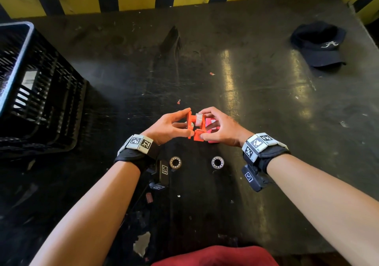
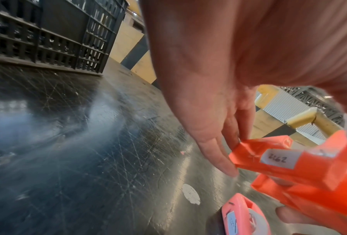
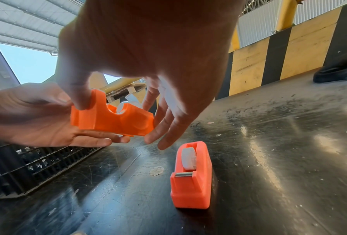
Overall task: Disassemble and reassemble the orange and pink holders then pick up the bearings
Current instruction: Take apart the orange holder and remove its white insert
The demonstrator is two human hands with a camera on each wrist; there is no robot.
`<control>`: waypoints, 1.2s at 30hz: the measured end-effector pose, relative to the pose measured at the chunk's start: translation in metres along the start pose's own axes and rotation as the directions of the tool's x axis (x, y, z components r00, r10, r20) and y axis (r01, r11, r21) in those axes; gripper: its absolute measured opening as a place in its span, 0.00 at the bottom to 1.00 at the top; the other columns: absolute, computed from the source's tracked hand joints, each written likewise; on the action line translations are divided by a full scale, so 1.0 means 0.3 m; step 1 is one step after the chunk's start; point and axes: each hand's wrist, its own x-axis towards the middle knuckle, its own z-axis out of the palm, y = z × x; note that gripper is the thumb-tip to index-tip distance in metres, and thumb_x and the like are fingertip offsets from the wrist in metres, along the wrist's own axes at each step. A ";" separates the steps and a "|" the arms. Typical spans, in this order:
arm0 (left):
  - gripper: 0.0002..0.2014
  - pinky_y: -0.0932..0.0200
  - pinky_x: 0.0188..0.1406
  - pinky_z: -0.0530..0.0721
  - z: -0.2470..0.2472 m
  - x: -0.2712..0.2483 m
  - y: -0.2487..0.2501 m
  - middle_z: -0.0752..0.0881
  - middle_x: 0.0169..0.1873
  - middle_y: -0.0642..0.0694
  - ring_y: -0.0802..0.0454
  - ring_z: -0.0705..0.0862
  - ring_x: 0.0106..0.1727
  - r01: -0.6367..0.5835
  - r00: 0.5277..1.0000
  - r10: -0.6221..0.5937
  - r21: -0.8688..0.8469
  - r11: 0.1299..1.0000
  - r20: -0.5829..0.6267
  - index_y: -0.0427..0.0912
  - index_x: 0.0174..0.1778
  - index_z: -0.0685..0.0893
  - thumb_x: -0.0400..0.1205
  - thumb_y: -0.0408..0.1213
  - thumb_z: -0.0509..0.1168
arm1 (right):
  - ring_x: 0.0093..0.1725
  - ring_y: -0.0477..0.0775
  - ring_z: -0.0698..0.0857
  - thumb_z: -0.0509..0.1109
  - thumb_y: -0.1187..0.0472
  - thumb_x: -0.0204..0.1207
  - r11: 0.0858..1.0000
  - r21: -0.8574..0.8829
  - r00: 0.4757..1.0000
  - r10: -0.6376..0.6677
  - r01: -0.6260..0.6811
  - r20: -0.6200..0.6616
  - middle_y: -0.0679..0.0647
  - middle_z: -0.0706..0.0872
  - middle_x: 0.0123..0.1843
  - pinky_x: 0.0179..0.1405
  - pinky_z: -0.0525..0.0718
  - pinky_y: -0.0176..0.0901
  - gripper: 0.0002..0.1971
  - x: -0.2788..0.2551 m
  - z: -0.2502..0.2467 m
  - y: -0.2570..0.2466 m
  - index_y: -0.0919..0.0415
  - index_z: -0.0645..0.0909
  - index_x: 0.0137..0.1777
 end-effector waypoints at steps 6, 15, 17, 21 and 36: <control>0.45 0.36 0.82 0.72 -0.003 -0.013 0.011 0.76 0.81 0.46 0.44 0.77 0.80 -0.004 1.000 0.003 0.055 0.998 0.014 0.47 0.89 0.61 0.78 0.30 0.77 | 0.58 0.51 0.90 0.86 0.56 0.68 1.000 -0.012 1.000 -0.003 0.003 -0.007 0.49 0.81 0.67 0.62 0.90 0.58 0.35 -0.017 -0.003 -0.019 0.48 0.73 0.73; 0.43 0.44 0.77 0.74 -0.007 -0.034 0.031 0.76 0.80 0.46 0.44 0.77 0.80 -0.025 1.000 0.024 0.060 0.998 0.012 0.46 0.89 0.62 0.80 0.29 0.75 | 0.61 0.53 0.88 0.85 0.53 0.68 0.998 -0.051 0.999 -0.048 0.048 0.012 0.52 0.81 0.71 0.64 0.89 0.58 0.38 -0.025 -0.008 -0.042 0.44 0.71 0.76; 0.44 0.41 0.79 0.75 -0.003 -0.036 0.031 0.76 0.80 0.46 0.44 0.78 0.79 -0.040 0.999 0.039 0.074 0.996 0.017 0.47 0.89 0.63 0.78 0.32 0.77 | 0.60 0.52 0.89 0.85 0.51 0.64 0.998 -0.039 0.999 -0.042 0.042 0.014 0.51 0.83 0.69 0.64 0.89 0.59 0.38 -0.024 -0.006 -0.050 0.45 0.72 0.74; 0.42 0.37 0.82 0.73 0.001 -0.033 0.027 0.78 0.79 0.47 0.45 0.79 0.79 -0.053 0.998 0.053 0.045 0.998 0.017 0.47 0.89 0.63 0.79 0.31 0.76 | 0.60 0.49 0.90 0.85 0.48 0.63 0.999 -0.019 0.999 -0.046 0.047 0.021 0.49 0.84 0.68 0.65 0.88 0.58 0.38 -0.018 -0.005 -0.069 0.44 0.73 0.73; 0.51 0.36 0.79 0.77 -0.014 -0.036 0.019 0.87 0.71 0.48 0.48 0.84 0.74 -0.063 0.997 0.063 -0.002 0.998 0.054 0.49 0.86 0.68 0.67 0.55 0.80 | 0.59 0.44 0.92 0.84 0.51 0.66 0.979 0.200 1.000 0.030 -0.029 -0.002 0.49 0.85 0.68 0.63 0.84 0.39 0.48 -0.031 -0.013 -0.074 0.48 0.65 0.86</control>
